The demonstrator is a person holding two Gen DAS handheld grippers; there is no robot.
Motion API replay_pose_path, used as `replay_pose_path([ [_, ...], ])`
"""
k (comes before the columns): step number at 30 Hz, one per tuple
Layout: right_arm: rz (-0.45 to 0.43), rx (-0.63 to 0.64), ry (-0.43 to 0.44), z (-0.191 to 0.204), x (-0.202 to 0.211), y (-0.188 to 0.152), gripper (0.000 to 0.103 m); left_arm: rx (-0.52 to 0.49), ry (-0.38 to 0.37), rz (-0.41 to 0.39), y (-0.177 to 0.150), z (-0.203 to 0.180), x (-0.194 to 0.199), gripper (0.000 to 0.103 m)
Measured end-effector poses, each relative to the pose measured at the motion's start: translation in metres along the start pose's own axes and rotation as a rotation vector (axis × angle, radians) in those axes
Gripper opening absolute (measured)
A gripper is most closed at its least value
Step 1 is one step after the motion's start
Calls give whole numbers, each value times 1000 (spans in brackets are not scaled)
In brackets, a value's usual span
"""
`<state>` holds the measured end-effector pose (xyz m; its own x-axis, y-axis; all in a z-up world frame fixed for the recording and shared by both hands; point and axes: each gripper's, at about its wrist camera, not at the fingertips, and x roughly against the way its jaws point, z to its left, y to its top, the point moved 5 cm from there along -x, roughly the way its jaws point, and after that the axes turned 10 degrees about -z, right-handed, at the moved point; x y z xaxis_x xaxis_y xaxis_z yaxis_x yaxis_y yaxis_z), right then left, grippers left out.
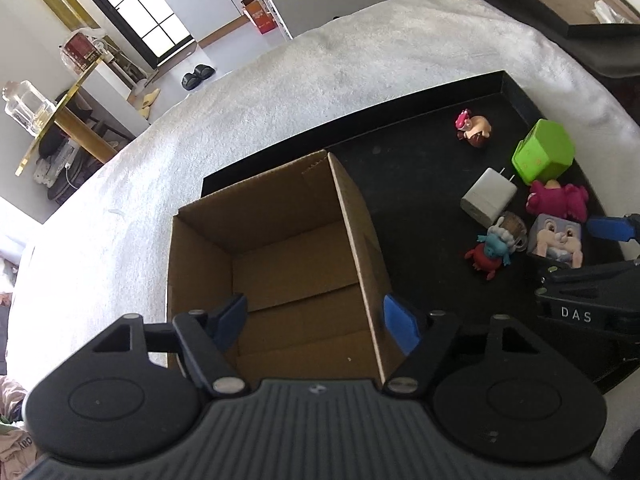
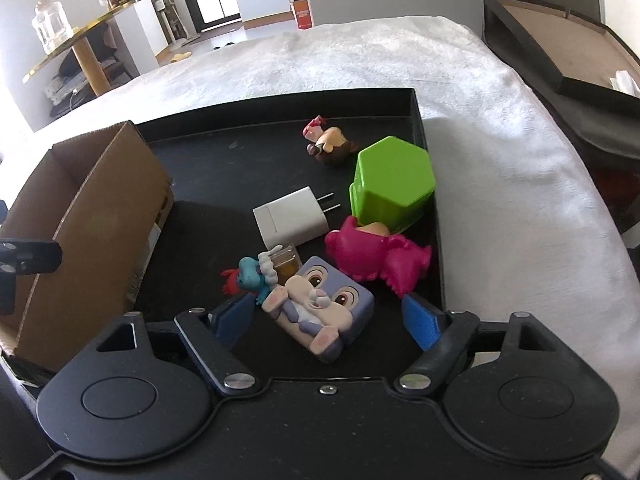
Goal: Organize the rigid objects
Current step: 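Move the right tool to the lavender bunny cube and close on it, then lift the bunny cube with the right tool and carry it over the box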
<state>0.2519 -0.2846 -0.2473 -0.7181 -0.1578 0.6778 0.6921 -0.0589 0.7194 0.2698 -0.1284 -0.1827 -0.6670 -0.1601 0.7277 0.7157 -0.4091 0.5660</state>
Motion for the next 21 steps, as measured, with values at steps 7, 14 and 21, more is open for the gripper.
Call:
replay_pose_path([
  [7, -3, -11, 34, 2, 8, -4, 59, 35, -3, -24, 1, 6, 4, 67],
  [14, -43, 8, 43, 9, 25, 0, 59, 84, -20, -45, 0, 14, 18, 57],
  [21, -87, 39, 31, 20, 48, 15, 59, 131, -18, -64, -9, 30, 33, 56],
])
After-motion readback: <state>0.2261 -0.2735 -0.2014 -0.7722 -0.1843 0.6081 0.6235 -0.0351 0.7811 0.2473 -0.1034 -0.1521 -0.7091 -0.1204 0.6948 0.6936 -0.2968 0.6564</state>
